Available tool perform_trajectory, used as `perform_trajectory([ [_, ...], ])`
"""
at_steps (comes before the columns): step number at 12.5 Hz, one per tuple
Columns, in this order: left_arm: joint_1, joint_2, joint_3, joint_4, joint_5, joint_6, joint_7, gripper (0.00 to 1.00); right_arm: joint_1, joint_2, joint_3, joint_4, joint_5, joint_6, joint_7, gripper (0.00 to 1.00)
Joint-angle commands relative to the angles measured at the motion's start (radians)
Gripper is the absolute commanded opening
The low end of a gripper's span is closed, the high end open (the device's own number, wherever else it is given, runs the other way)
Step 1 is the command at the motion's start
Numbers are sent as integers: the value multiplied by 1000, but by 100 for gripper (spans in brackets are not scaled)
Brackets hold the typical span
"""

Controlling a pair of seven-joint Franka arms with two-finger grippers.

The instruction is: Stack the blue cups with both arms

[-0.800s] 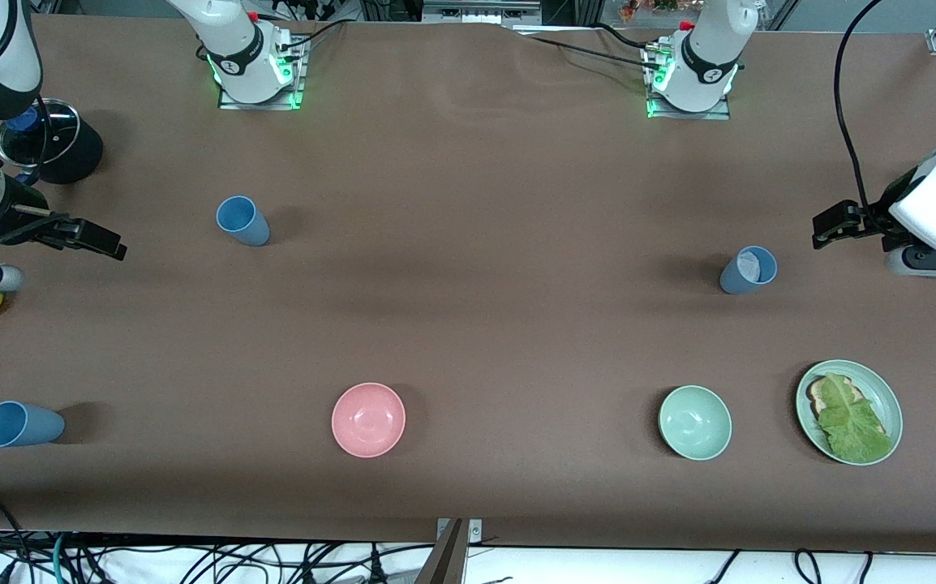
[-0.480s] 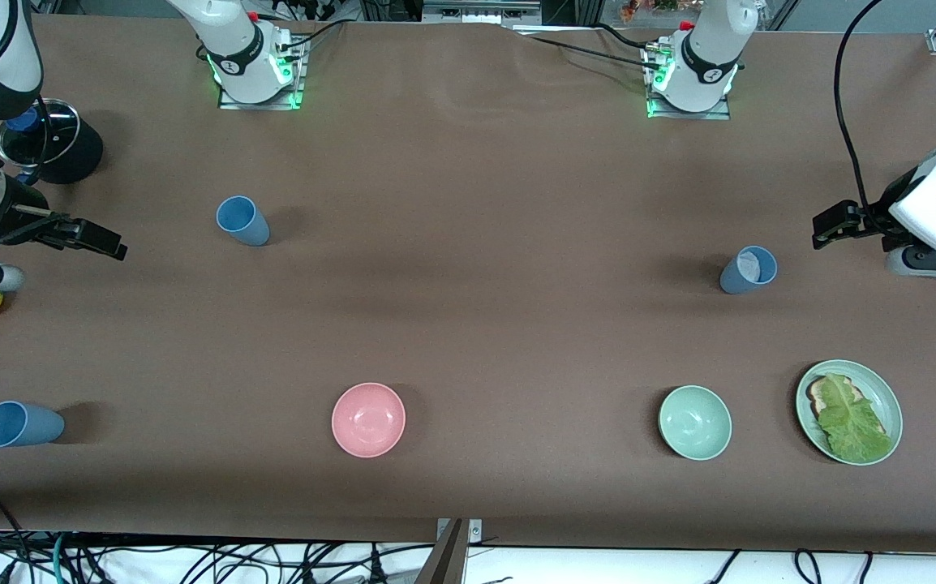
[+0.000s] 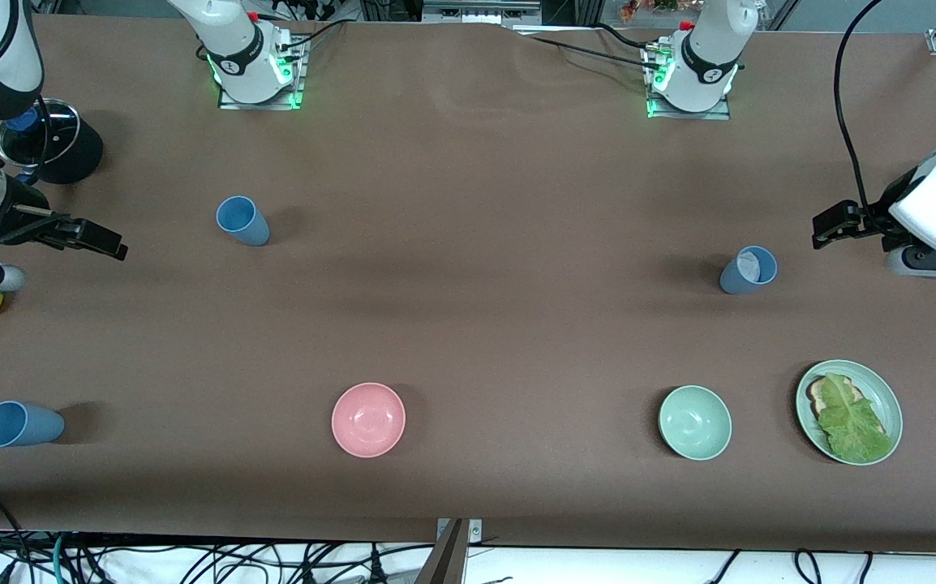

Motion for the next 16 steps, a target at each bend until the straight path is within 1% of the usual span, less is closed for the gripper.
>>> perform_trajectory([
  [1, 5, -7, -3, -5, -11, -1, 14, 100, 4, 11, 0, 23, 11, -4, 0, 100],
  [16, 5, 4, -3, 2, -11, 1, 14, 100, 0, 27, -2, 16, 16, -6, 0, 100],
])
